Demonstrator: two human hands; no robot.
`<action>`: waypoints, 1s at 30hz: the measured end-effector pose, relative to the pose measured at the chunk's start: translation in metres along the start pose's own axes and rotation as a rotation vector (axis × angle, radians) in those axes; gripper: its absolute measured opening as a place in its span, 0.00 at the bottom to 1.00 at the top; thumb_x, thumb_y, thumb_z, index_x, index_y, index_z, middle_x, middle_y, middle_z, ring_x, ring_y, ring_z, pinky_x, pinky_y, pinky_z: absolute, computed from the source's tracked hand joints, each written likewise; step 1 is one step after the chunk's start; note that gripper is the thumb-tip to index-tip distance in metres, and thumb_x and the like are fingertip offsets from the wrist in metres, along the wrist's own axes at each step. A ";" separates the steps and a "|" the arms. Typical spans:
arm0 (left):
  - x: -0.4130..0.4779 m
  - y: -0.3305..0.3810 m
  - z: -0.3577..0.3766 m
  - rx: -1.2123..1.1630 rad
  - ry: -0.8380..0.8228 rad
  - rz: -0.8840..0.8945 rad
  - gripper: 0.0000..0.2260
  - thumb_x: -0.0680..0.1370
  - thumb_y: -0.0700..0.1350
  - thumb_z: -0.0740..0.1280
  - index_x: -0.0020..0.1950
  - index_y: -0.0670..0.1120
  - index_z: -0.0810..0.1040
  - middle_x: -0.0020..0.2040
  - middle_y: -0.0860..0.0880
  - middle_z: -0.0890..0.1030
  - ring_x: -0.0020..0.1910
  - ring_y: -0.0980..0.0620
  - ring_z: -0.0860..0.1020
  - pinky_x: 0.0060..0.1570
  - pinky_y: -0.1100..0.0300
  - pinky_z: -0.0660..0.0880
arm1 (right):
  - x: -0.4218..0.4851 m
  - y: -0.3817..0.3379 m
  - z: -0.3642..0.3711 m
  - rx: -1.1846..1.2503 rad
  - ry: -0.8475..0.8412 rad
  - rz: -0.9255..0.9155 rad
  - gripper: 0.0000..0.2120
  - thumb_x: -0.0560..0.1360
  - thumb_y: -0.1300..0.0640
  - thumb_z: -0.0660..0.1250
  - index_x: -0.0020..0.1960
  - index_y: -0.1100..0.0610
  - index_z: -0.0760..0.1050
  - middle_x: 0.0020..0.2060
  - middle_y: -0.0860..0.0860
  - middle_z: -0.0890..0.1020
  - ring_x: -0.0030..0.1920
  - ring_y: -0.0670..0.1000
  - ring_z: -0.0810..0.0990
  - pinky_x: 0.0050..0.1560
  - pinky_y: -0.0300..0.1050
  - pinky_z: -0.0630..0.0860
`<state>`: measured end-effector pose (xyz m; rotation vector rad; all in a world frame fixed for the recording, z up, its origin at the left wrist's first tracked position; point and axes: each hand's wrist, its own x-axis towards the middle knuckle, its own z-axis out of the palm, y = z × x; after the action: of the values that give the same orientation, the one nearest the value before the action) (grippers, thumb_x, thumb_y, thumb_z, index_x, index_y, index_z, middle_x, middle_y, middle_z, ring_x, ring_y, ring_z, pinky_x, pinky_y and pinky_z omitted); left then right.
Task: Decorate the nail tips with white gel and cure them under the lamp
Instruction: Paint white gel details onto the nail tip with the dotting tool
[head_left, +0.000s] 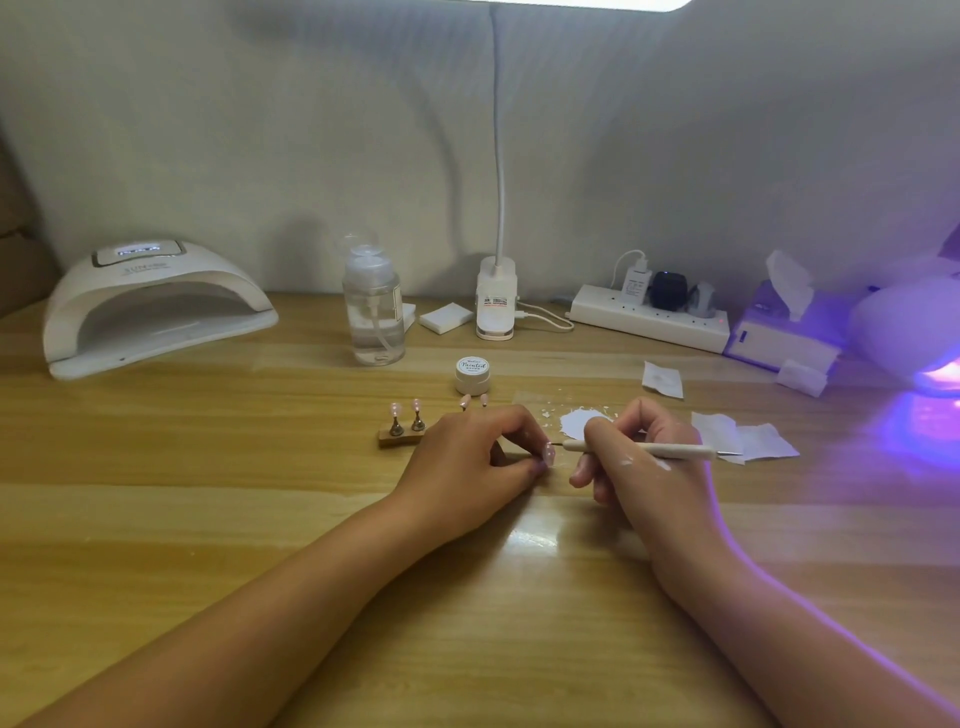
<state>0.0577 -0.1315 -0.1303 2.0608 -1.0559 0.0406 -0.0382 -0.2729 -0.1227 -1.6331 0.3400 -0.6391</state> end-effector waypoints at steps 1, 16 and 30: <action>0.000 0.000 0.000 -0.005 -0.001 -0.003 0.10 0.74 0.46 0.73 0.40 0.61 0.77 0.39 0.68 0.80 0.30 0.62 0.75 0.33 0.71 0.65 | -0.001 -0.002 0.000 0.026 0.023 -0.009 0.10 0.72 0.62 0.68 0.36 0.57 0.69 0.25 0.56 0.82 0.22 0.46 0.72 0.23 0.35 0.69; -0.001 0.001 -0.001 -0.032 -0.012 -0.043 0.08 0.74 0.46 0.73 0.41 0.60 0.79 0.41 0.66 0.82 0.31 0.64 0.76 0.35 0.72 0.67 | 0.031 0.011 -0.036 -0.414 0.073 0.070 0.08 0.67 0.53 0.68 0.37 0.56 0.70 0.27 0.51 0.84 0.33 0.49 0.84 0.42 0.54 0.78; 0.000 0.004 -0.002 -0.027 -0.018 -0.040 0.09 0.74 0.46 0.73 0.41 0.61 0.78 0.43 0.64 0.83 0.32 0.64 0.76 0.34 0.73 0.66 | 0.007 -0.010 -0.013 -0.083 0.105 -0.005 0.05 0.62 0.54 0.66 0.30 0.52 0.70 0.24 0.54 0.80 0.27 0.50 0.71 0.30 0.43 0.67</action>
<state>0.0553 -0.1313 -0.1267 2.0606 -1.0207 -0.0118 -0.0416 -0.2852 -0.1109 -1.6837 0.4443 -0.7244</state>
